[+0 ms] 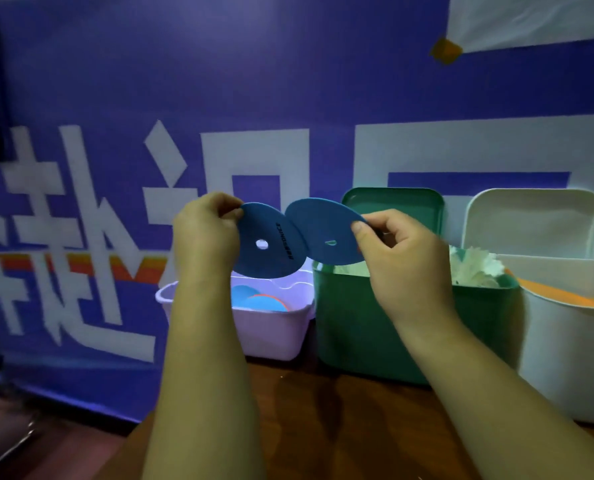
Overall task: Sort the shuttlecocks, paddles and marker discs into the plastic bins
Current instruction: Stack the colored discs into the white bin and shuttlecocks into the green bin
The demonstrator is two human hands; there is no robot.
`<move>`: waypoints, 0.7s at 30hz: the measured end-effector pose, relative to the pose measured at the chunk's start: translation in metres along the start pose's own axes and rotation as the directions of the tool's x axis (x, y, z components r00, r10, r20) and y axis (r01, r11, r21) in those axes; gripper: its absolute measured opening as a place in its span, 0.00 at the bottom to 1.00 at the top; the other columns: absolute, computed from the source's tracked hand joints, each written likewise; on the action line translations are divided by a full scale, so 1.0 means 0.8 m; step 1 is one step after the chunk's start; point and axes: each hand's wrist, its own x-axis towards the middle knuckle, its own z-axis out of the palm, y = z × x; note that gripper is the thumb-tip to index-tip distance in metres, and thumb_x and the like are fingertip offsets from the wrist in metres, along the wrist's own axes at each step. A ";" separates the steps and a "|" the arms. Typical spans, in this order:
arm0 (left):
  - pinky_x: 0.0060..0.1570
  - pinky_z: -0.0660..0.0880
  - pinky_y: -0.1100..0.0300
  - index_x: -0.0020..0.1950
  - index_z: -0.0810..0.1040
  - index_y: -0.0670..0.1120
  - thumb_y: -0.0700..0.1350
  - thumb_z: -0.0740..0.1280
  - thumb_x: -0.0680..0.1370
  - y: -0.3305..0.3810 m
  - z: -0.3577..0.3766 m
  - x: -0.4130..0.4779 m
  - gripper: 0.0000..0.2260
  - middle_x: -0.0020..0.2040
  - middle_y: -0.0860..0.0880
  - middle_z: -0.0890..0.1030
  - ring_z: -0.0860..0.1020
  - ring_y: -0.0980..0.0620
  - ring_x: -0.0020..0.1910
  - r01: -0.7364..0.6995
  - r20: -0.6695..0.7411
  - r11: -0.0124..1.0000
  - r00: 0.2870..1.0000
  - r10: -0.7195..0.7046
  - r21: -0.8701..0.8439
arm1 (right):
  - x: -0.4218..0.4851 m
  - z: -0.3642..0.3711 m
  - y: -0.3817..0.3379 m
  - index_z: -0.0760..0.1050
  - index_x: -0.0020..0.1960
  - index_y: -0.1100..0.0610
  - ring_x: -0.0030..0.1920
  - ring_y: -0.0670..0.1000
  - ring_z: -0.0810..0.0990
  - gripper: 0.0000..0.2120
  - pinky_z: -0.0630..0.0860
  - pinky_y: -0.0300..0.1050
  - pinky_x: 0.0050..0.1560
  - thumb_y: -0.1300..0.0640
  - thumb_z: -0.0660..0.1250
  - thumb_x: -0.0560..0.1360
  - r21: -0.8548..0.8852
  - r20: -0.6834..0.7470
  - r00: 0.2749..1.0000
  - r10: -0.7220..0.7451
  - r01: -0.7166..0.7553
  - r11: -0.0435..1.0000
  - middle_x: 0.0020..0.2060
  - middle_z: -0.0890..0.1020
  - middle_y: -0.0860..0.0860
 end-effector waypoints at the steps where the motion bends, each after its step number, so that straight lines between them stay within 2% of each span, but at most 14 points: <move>1: 0.43 0.72 0.57 0.54 0.86 0.53 0.43 0.68 0.82 -0.005 0.001 -0.001 0.08 0.49 0.54 0.83 0.79 0.49 0.49 0.032 -0.080 0.999 0.996 -0.032 0.009 | 0.004 0.009 0.000 0.86 0.50 0.49 0.47 0.45 0.85 0.04 0.82 0.52 0.50 0.52 0.72 0.80 0.007 -0.012 1.000 0.006 -0.006 1.000 0.43 0.86 0.43; 3: 0.39 0.70 0.60 0.54 0.86 0.53 0.44 0.67 0.82 -0.017 0.002 -0.006 0.08 0.48 0.56 0.82 0.78 0.50 0.47 0.074 -0.206 0.997 0.976 -0.076 -0.020 | 0.010 0.023 0.002 0.86 0.50 0.50 0.46 0.45 0.85 0.04 0.82 0.50 0.49 0.52 0.72 0.80 0.024 -0.037 0.999 0.019 -0.018 1.000 0.43 0.86 0.43; 5: 0.37 0.70 0.64 0.54 0.87 0.53 0.45 0.67 0.81 -0.031 0.005 -0.007 0.09 0.48 0.56 0.84 0.78 0.52 0.47 0.074 -0.264 0.995 0.960 -0.090 -0.071 | 0.016 0.035 0.005 0.86 0.50 0.50 0.45 0.45 0.84 0.04 0.81 0.46 0.48 0.53 0.72 0.80 0.048 -0.062 0.997 0.045 -0.042 0.998 0.42 0.86 0.43; 8: 0.40 0.73 0.64 0.52 0.88 0.53 0.43 0.68 0.80 -0.055 0.017 -0.006 0.10 0.47 0.55 0.86 0.80 0.53 0.47 0.063 -0.258 0.987 0.961 -0.101 -0.151 | 0.023 0.051 0.010 0.86 0.49 0.50 0.44 0.43 0.84 0.04 0.79 0.41 0.46 0.53 0.72 0.79 0.068 -0.086 0.993 0.082 -0.077 0.995 0.42 0.86 0.43; 11: 0.45 0.78 0.62 0.50 0.89 0.51 0.38 0.69 0.79 -0.073 0.033 -0.022 0.11 0.45 0.54 0.86 0.82 0.51 0.47 0.120 -0.200 0.972 0.967 -0.161 -0.202 | 0.026 0.066 0.017 0.84 0.47 0.48 0.43 0.42 0.83 0.03 0.74 0.36 0.43 0.53 0.72 0.79 0.091 -0.104 0.988 0.114 -0.105 0.990 0.41 0.86 0.43; 13: 0.45 0.79 0.63 0.50 0.89 0.50 0.37 0.69 0.79 -0.081 0.039 -0.024 0.11 0.46 0.53 0.85 0.83 0.48 0.48 0.202 -0.089 0.966 0.972 -0.218 -0.162 | 0.025 0.077 0.021 0.84 0.47 0.48 0.41 0.42 0.82 0.04 0.73 0.35 0.42 0.53 0.71 0.79 0.092 -0.115 0.986 0.122 -0.112 0.989 0.41 0.86 0.43; 14: 0.47 0.80 0.61 0.51 0.89 0.50 0.38 0.69 0.80 -0.086 0.042 -0.020 0.10 0.48 0.51 0.85 0.82 0.46 0.50 0.264 0.030 0.962 0.964 -0.263 -0.066 | 0.024 0.083 0.024 0.84 0.47 0.48 0.40 0.41 0.81 0.04 0.72 0.34 0.41 0.53 0.71 0.79 0.094 -0.116 0.986 0.116 -0.106 0.990 0.41 0.85 0.44; 15: 0.52 0.81 0.57 0.55 0.88 0.49 0.41 0.69 0.81 -0.086 0.042 -0.017 0.08 0.54 0.48 0.85 0.82 0.45 0.52 0.307 0.194 0.945 0.926 -0.323 0.111 | 0.022 0.089 0.026 0.84 0.47 0.47 0.40 0.40 0.81 0.04 0.71 0.32 0.41 0.54 0.71 0.80 0.093 -0.115 0.988 0.104 -0.094 0.991 0.42 0.85 0.45; 16: 0.59 0.80 0.54 0.61 0.86 0.48 0.45 0.68 0.83 -0.084 0.041 -0.017 0.10 0.60 0.46 0.84 0.81 0.44 0.57 0.320 0.339 0.899 0.845 -0.414 0.301 | 0.019 0.095 0.028 0.84 0.47 0.47 0.41 0.40 0.81 0.05 0.71 0.30 0.42 0.55 0.72 0.79 0.080 -0.109 0.990 0.086 -0.078 0.994 0.43 0.85 0.45; 17: 0.65 0.76 0.52 0.66 0.83 0.47 0.46 0.65 0.84 -0.080 0.038 -0.020 0.13 0.64 0.45 0.81 0.80 0.44 0.61 0.317 0.408 0.854 0.774 -0.484 0.413 | 0.017 0.100 0.030 0.84 0.47 0.47 0.43 0.40 0.81 0.05 0.72 0.30 0.44 0.56 0.72 0.79 0.074 -0.096 0.993 0.066 -0.059 0.996 0.44 0.85 0.44; 19: 0.68 0.74 0.51 0.68 0.81 0.43 0.43 0.62 0.84 -0.076 0.032 -0.019 0.15 0.66 0.43 0.81 0.78 0.43 0.65 0.208 0.490 0.844 0.735 -0.469 0.495 | 0.013 0.108 0.034 0.86 0.49 0.51 0.45 0.41 0.82 0.04 0.75 0.33 0.48 0.57 0.72 0.78 0.053 -0.067 0.997 0.025 -0.022 0.998 0.45 0.85 0.44; 21: 0.66 0.77 0.49 0.66 0.83 0.44 0.38 0.62 0.82 -0.078 0.028 -0.009 0.15 0.64 0.42 0.82 0.80 0.42 0.62 0.202 0.473 0.866 0.769 -0.430 0.458 | 0.008 0.112 0.036 0.87 0.51 0.53 0.46 0.42 0.83 0.05 0.77 0.35 0.50 0.60 0.73 0.78 0.040 -0.057 0.998 -0.038 0.040 0.998 0.46 0.85 0.45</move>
